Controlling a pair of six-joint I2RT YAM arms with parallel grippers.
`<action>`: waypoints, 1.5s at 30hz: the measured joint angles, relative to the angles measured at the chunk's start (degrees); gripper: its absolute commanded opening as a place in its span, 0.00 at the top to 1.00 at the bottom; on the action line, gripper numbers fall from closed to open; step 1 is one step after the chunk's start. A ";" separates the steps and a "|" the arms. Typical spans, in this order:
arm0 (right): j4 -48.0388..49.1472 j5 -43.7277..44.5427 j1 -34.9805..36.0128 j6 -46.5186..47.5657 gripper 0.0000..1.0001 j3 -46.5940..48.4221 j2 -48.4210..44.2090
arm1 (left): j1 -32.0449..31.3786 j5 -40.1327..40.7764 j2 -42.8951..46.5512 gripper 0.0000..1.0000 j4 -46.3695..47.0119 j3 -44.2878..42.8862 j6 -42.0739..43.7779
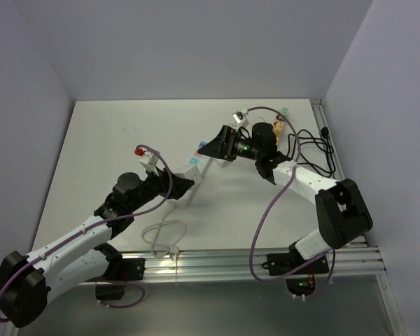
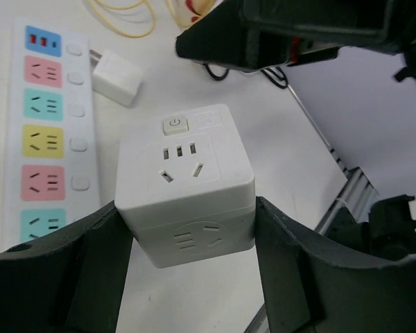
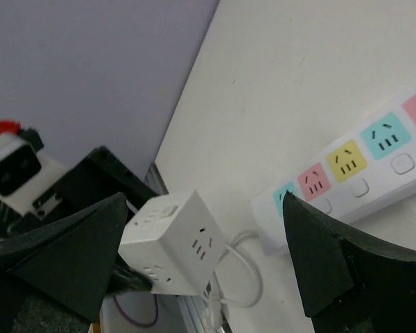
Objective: Insert the plug
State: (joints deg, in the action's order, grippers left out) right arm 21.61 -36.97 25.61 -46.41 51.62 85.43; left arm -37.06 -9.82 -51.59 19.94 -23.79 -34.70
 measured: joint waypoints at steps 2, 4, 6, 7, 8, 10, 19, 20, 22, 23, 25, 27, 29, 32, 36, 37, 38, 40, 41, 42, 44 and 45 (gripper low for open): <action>4.74 -4.28 -0.90 -0.07 0.01 -2.54 0.11 | 0.76 -2.86 -0.04 0.64 1.22 0.00 -0.31; 8.81 -8.22 -1.51 -0.46 0.02 -4.24 1.29 | 1.97 -5.84 -0.04 0.64 2.51 0.00 -0.63; 14.34 -11.80 -1.77 -1.88 0.02 -5.77 3.30 | 3.67 -8.98 -0.04 0.64 3.87 0.00 -1.01; 16.81 -13.16 -1.81 -2.58 0.02 -6.54 4.04 | 4.44 -10.23 -0.04 0.64 4.37 0.00 -1.09; 19.23 -14.38 -1.86 -3.48 0.02 -7.34 4.79 | 5.01 -11.19 -0.04 0.64 4.72 -0.02 -1.14; 25.20 -16.90 -1.86 -5.86 0.02 -8.79 6.38 | 5.90 -12.72 -0.09 0.64 5.27 -0.02 -1.40; 49.68 -23.80 -1.27 -25.73 0.05 -10.51 16.81 | 6.49 -17.35 -2.89 0.64 6.64 -0.87 -3.10; 50.40 -24.00 -1.14 -27.45 0.05 -10.45 18.05 | 6.67 -17.33 -3.08 0.64 6.23 -0.87 -3.10; 51.34 -24.17 -0.74 -30.01 0.05 -10.43 19.67 | 6.93 -17.35 -3.58 0.64 5.05 -0.87 -3.34; 51.43 -24.15 -0.52 -30.71 0.05 -10.43 19.85 | 6.95 -17.35 -3.67 0.64 4.83 -0.87 -3.48; 52.17 -24.17 0.07 -31.34 0.05 -10.43 19.71 | 6.99 -17.59 -3.76 0.64 4.61 -0.92 -3.58; 53.00 -24.20 1.51 -31.69 0.05 -10.43 19.54 | 6.93 -18.01 -3.82 0.64 4.59 -1.22 -3.69; 53.37 -24.22 2.62 -31.71 0.05 -10.43 19.41 | 6.93 -18.12 -3.82 0.64 4.61 -1.40 -3.69; 53.55 -24.24 3.37 -31.67 0.09 -10.43 19.37 | 6.91 -18.25 -3.80 0.64 4.61 -1.40 -3.72; 54.03 -24.50 3.50 -31.39 0.27 -10.43 19.04 | 6.93 -18.82 -4.13 0.64 4.61 -1.46 -4.13; 54.03 -24.55 3.39 -30.91 0.31 -10.43 18.86 | 6.95 -19.06 -4.44 0.64 4.72 -1.64 -4.59; 54.12 -24.61 3.21 -30.56 0.34 -10.43 18.73 | 7.06 -19.30 -4.70 0.64 5.03 -1.77 -5.18; 54.14 -24.63 3.06 -30.34 0.41 -10.45 18.40 | 7.15 -19.63 -5.25 0.64 5.51 -1.97 -5.49; 54.01 -24.63 3.02 -30.18 0.47 -10.49 18.21 | 7.17 -19.78 -5.33 0.63 5.57 -2.05 -5.53; 54.01 -24.65 3.02 -30.16 0.50 -10.51 18.14 | 7.21 -19.93 -5.38 0.63 5.53 -2.16 -5.53; 53.81 -24.68 2.99 -29.99 0.56 -10.62 17.75 | 7.32 -20.48 -5.68 0.61 5.51 -2.47 -5.53; 53.70 -24.63 2.93 -29.92 0.60 -10.80 17.53 | 7.41 -20.79 -5.99 0.60 5.51 -2.62 -5.55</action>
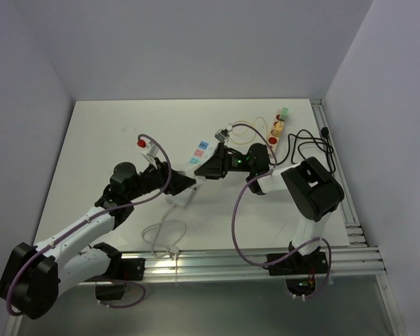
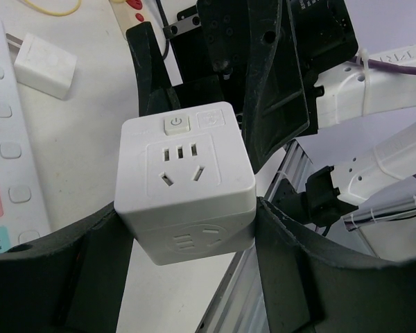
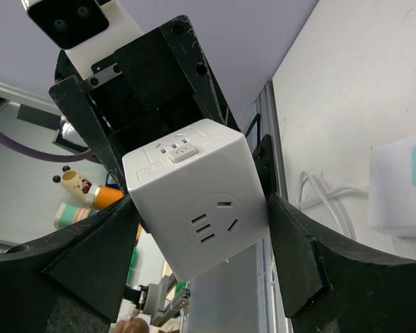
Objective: Insert the plug
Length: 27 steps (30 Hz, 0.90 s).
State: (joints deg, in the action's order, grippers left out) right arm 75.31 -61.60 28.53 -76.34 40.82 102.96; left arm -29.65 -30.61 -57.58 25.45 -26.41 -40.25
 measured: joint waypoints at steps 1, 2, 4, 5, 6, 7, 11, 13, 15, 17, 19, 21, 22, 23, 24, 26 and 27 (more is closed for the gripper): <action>-0.09 0.02 -0.07 0.13 0.62 -0.07 -0.13 | 0.09 -0.26 -0.22 0.59 0.00 -0.20 -0.02; -0.22 0.04 -0.15 0.20 0.64 -0.09 -0.22 | 0.17 -0.59 -0.52 0.58 -0.02 -0.39 -0.04; -0.48 0.11 -0.31 0.37 0.70 -0.09 -0.37 | 0.46 -1.11 -1.22 0.56 -0.02 -0.85 -0.11; -0.63 0.17 -0.35 0.39 0.72 -0.09 -0.44 | 0.59 -1.36 -1.53 0.52 0.00 -1.01 -0.11; -0.79 0.31 -0.39 0.44 0.74 -0.09 -0.52 | 0.85 -1.70 -1.79 0.51 0.02 -1.16 -0.13; -0.83 0.42 -0.39 0.52 0.75 -0.09 -0.57 | 1.16 -2.16 -1.99 0.50 0.02 -1.29 -0.15; -1.33 1.05 -0.37 1.07 0.78 -0.13 -1.05 | 2.51 -4.28 -2.82 0.46 0.35 -1.84 -0.44; -1.73 1.57 -0.37 2.51 0.80 -0.48 -1.95 | 3.10 -5.35 -3.15 0.45 0.22 -2.34 -0.35; -2.34 2.25 -0.35 4.68 0.83 -1.09 -3.39 | 3.41 -6.27 -3.50 0.43 0.00 -2.99 0.04; -3.34 3.04 -0.35 8.41 0.86 -1.77 -5.57 | 3.63 -7.21 -3.74 0.42 0.11 -3.54 0.22; -5.01 4.13 -0.26 13.11 0.87 -2.16 -7.93 | 3.82 -7.76 -3.82 0.42 0.63 -3.93 0.39; -8.26 5.55 0.07 18.03 0.87 -2.21 -10.51 | 4.22 -8.61 -4.04 0.46 1.29 -4.17 0.48; -10.80 6.45 0.35 20.83 0.86 -2.21 -12.00 | 4.52 -9.29 -4.33 0.54 1.57 -4.22 0.42; -13.11 7.30 0.63 23.37 0.85 -2.21 -13.35 | 4.87 -10.38 -4.94 0.57 2.23 -4.22 0.31; -15.54 8.31 0.94 26.12 0.85 -2.19 -14.71 | 5.18 -11.19 -5.49 0.58 2.86 -4.22 0.26; -20.09 9.90 1.57 30.86 0.85 -2.14 -16.61 | 5.70 -13.14 -6.78 0.61 3.54 -4.22 0.07; -21.68 10.49 1.84 32.65 0.84 -2.14 -17.09 | 5.95 -14.08 -7.52 0.62 3.74 -4.22 0.02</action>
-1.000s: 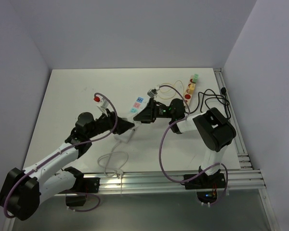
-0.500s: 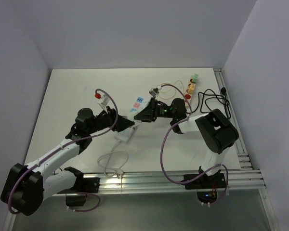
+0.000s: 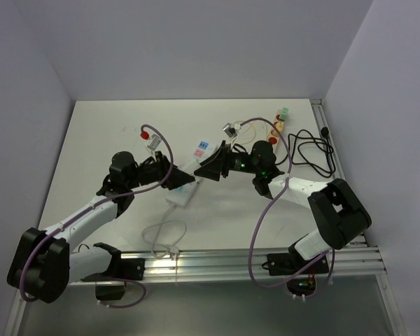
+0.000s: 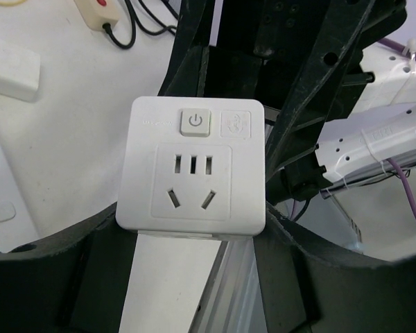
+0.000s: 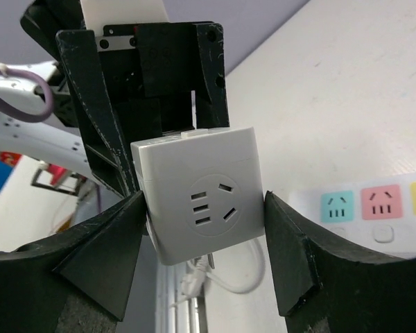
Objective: Insert the plug
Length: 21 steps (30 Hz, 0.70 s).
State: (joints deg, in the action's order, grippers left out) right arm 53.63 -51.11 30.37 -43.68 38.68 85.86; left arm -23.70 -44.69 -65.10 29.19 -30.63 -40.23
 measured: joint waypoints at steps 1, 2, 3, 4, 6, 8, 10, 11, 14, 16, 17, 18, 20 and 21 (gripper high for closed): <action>-1.01 0.39 0.20 1.16 0.83 0.02 -0.17 | 0.20 -0.72 -0.55 0.64 0.07 0.00 0.02; -1.88 0.63 0.33 2.16 0.82 0.02 -0.22 | 0.46 -1.53 -1.18 0.65 0.04 0.00 0.02; -2.67 0.70 0.44 2.95 0.81 0.09 -0.22 | 0.59 -2.03 -1.57 0.66 -0.13 0.00 0.07; -3.30 0.70 0.52 3.56 0.79 0.13 -0.22 | 0.68 -2.43 -1.88 0.68 -0.39 0.00 0.09; -4.28 0.52 0.68 4.63 0.70 0.37 -0.22 | 0.76 -2.71 -1.90 0.69 -1.03 0.00 0.24; -5.33 0.24 0.76 5.79 0.64 0.81 -0.24 | 0.85 -2.97 -1.79 0.71 -1.25 0.00 0.57; -7.13 -0.39 0.79 7.30 0.59 1.84 -0.26 | 0.98 -3.17 -1.73 0.72 -1.25 0.04 0.63; -8.13 -0.85 0.81 8.00 0.53 2.38 -0.26 | 1.05 -3.37 -1.66 0.72 -1.18 0.09 0.61; -11.58 -2.32 0.83 10.47 0.43 4.39 -0.24 | 1.25 -3.63 -1.22 0.73 -0.50 0.52 0.57; -14.56 -3.13 0.87 12.57 0.38 6.08 -0.22 | 1.40 -3.91 -0.96 0.73 0.87 1.14 0.46; -15.93 -3.50 0.94 13.62 0.33 6.73 -0.22 | 1.46 -4.00 -0.79 0.73 1.62 1.53 0.44; -17.25 -3.89 1.01 14.53 0.32 7.30 -0.22 | 1.53 -4.07 -0.63 0.72 2.27 1.90 0.39; -19.67 -4.63 1.20 16.59 0.29 8.31 -0.22 | 1.55 -4.24 -0.35 0.73 3.61 2.75 0.44; -20.68 -4.94 1.27 17.38 0.27 8.63 -0.22 | 1.57 -4.44 -0.31 0.73 4.39 3.23 0.44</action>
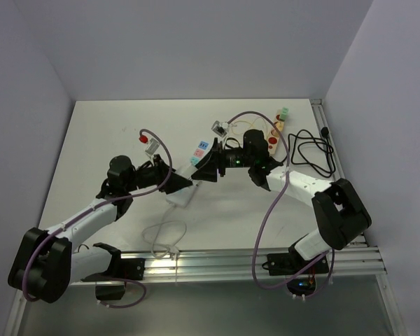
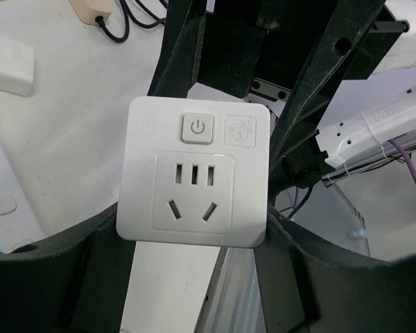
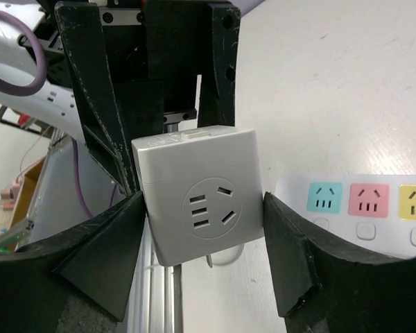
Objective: Insert the plug
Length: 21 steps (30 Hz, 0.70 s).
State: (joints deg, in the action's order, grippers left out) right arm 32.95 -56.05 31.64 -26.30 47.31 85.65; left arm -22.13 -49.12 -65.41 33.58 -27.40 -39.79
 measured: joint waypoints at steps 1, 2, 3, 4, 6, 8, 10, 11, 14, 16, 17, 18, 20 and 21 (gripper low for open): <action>-1.20 -0.35 0.09 0.81 0.26 0.39 0.00 | 0.00 -0.26 0.00 0.73 0.66 0.42 -0.02; -2.19 -0.68 0.15 1.57 0.22 0.66 0.00 | 0.02 -0.50 0.00 0.73 1.20 0.74 -0.02; -3.04 -1.07 0.31 2.27 0.19 0.85 -0.02 | 0.02 -0.94 0.00 0.73 1.57 0.96 0.04; -3.85 -1.79 0.57 2.97 0.18 1.07 -0.07 | 0.00 -1.55 -0.02 0.74 2.10 1.05 -0.09; -5.60 -3.37 1.44 4.42 0.13 1.68 -0.28 | -0.33 -4.13 0.07 0.74 2.86 1.11 0.39; -8.04 -4.07 1.84 6.51 0.10 2.38 -1.05 | -0.63 -5.77 0.09 0.74 3.50 1.11 1.05; -10.40 -5.27 2.12 8.24 0.10 3.34 -1.42 | -0.92 -6.97 0.50 0.74 3.89 1.11 1.64; -11.65 -5.97 2.25 9.11 0.10 3.98 -1.42 | -1.01 -7.43 0.81 0.74 4.00 1.11 1.92; -15.87 -8.13 2.56 11.45 0.16 6.25 -1.40 | -1.03 -7.93 1.20 0.73 4.74 1.11 3.19; -17.73 -9.66 2.89 12.66 0.28 7.13 -1.40 | -1.03 -7.78 1.20 0.72 4.70 1.11 4.07; -18.03 -9.88 2.97 13.05 0.34 7.15 -1.40 | -1.03 -8.00 1.20 0.71 4.63 1.11 4.42; -18.40 -9.77 2.95 13.40 0.38 7.15 -1.40 | -1.05 -8.52 1.20 0.70 4.63 1.09 4.76; -18.86 -10.14 2.75 13.66 0.50 7.10 -1.36 | -1.31 -8.57 1.11 0.68 4.28 0.98 5.57; -18.99 -10.19 2.75 13.79 0.55 7.10 -1.36 | -1.31 -8.57 1.07 0.68 3.78 0.81 5.99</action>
State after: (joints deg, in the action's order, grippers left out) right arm 13.96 -66.24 34.39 -12.51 54.41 84.29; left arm -23.44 -57.69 -64.34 37.36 -26.59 -33.80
